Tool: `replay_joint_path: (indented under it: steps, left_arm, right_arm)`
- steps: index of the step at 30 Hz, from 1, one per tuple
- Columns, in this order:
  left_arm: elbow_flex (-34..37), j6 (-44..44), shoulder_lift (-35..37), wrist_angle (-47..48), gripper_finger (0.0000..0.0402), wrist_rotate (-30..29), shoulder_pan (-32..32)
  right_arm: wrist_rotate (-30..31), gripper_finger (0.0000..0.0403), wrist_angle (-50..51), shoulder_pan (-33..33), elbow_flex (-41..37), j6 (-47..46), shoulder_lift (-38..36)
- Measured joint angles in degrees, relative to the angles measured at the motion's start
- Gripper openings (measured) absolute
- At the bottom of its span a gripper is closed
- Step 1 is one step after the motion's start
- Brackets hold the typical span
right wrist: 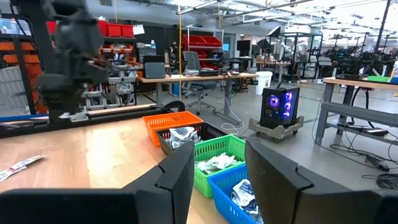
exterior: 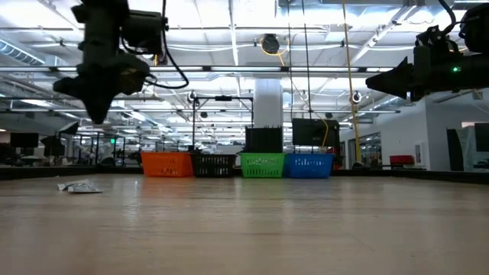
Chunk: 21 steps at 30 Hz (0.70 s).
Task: Pick & Place First Aid Supplies
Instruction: Put the red packet into the orange bin
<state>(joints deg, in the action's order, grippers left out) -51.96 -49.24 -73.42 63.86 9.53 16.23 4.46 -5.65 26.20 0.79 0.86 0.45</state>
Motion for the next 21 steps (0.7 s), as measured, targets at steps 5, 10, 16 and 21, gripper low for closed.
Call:
replay_joint_path:
  steps: [5, 10, 16, 21]
  left_arm:
    - [-4.21, 5.84, -3.50, 0.73, 0.0001, 1.09, 8.98]
    - [-9.62, 11.98, -9.85, 2.45, 0.0001, 2.44, 17.44]
    - [-19.92, 17.75, -19.15, 6.10, 0.0001, 2.44, 24.89]
    - [-29.97, 21.08, -26.93, 8.90, 0.0000, 2.41, 29.25]
  right_arm:
    - [-0.01, 0.0139, -0.02, 0.02, 0.00, -0.01, 0.00]
    - [0.01, 0.0139, -0.09, 0.01, -0.01, -0.01, 0.00]
    - [0.00, 0.0139, -0.09, 0.02, -0.02, 0.00, -0.01]
    - [-0.01, 0.0139, -0.09, 0.01, -0.02, -0.02, 0.00]
